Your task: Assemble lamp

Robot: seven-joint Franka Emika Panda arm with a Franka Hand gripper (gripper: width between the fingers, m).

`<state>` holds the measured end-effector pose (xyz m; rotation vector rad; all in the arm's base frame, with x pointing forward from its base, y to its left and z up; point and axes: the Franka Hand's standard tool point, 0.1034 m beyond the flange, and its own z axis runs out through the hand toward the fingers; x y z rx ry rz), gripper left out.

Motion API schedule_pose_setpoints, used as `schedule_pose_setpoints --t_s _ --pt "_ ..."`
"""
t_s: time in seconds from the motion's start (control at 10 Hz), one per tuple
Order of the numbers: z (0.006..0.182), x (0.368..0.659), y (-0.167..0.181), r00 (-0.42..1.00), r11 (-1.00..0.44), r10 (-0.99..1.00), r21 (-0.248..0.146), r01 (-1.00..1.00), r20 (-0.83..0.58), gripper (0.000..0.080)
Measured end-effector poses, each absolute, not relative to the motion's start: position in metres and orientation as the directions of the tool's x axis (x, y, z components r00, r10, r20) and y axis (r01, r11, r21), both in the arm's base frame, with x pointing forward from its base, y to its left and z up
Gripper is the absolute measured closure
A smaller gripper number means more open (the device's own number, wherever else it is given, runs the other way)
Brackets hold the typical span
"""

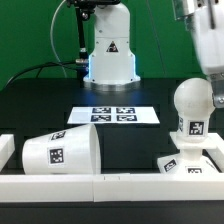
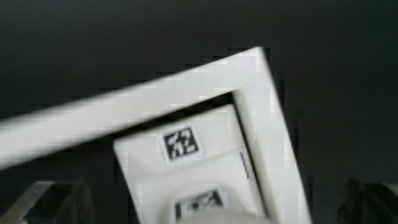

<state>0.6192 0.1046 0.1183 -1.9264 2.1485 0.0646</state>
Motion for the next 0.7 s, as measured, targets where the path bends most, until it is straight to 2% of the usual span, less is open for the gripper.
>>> schedule_pose_setpoints --t_s 0.1,0.2,0.3,0.4,0.6,0.7 --pt "0.12 0.619 0.095 0.037 -0.007 -0.976 -0.137 -0.991 -0.216 0.0101" --pt "0.121 0.613 0.093 0.186 -0.164 -0.956 -0.113 -0.98 -0.226 0.0101" --pt "0.121 0.61 0.092 0.282 -0.264 -0.934 -0.109 -0.959 -0.221 0.0101" --pt "0.123 0.612 0.091 0.296 -0.27 -0.937 -0.155 -0.95 -0.186 0.0101" --pt "0.12 0.61 0.09 0.45 -0.423 -0.878 -0.176 -0.889 -0.164 0.0101" --pt "0.121 0.611 0.091 0.522 -0.499 -0.843 -0.173 -0.849 -0.128 0.0101"
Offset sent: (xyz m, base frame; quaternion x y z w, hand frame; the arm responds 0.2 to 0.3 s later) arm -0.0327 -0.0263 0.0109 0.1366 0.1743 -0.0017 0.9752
